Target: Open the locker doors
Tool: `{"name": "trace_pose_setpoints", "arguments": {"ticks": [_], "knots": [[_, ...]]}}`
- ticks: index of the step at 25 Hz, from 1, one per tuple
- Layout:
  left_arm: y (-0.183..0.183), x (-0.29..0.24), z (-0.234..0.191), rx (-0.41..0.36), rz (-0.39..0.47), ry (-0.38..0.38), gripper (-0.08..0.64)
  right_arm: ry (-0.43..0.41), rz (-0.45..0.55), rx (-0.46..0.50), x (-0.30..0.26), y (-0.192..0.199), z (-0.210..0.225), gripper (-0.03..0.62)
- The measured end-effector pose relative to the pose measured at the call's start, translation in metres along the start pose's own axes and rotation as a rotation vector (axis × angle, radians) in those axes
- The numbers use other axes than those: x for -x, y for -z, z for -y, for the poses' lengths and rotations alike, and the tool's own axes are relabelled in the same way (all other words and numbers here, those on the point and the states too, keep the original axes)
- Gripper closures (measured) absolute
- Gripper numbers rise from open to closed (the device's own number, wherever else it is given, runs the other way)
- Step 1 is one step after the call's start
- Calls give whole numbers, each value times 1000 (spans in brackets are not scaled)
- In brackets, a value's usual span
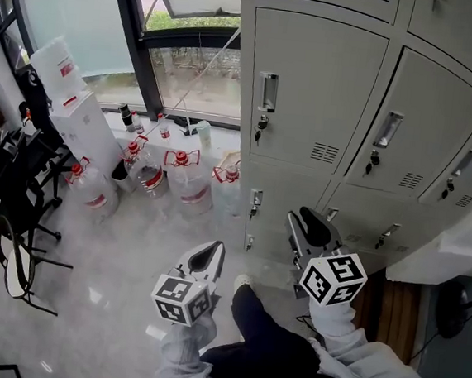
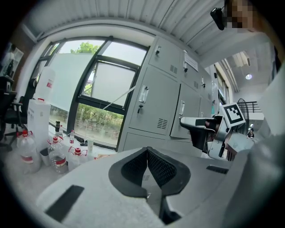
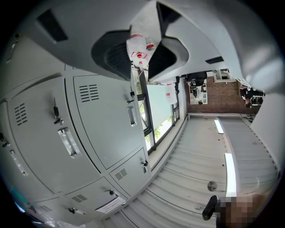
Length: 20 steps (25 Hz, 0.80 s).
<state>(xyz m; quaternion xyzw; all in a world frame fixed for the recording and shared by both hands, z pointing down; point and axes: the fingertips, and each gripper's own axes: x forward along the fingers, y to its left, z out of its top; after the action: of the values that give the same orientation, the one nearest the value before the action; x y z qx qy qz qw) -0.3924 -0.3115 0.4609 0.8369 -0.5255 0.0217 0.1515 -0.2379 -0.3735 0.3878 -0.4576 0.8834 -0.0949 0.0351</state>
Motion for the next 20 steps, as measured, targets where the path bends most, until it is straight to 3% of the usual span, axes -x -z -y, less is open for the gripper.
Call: {"name": "trace_pose_setpoints", "arguments": {"ticks": [9,20], "knots": [[-35,-20,-21,-48,41,9,551,-13,40,24,-50,-34,-3,489],[-71,-47,-78,-91,44,-13,551,-15,91,55,-124,-68,3,489]]}}
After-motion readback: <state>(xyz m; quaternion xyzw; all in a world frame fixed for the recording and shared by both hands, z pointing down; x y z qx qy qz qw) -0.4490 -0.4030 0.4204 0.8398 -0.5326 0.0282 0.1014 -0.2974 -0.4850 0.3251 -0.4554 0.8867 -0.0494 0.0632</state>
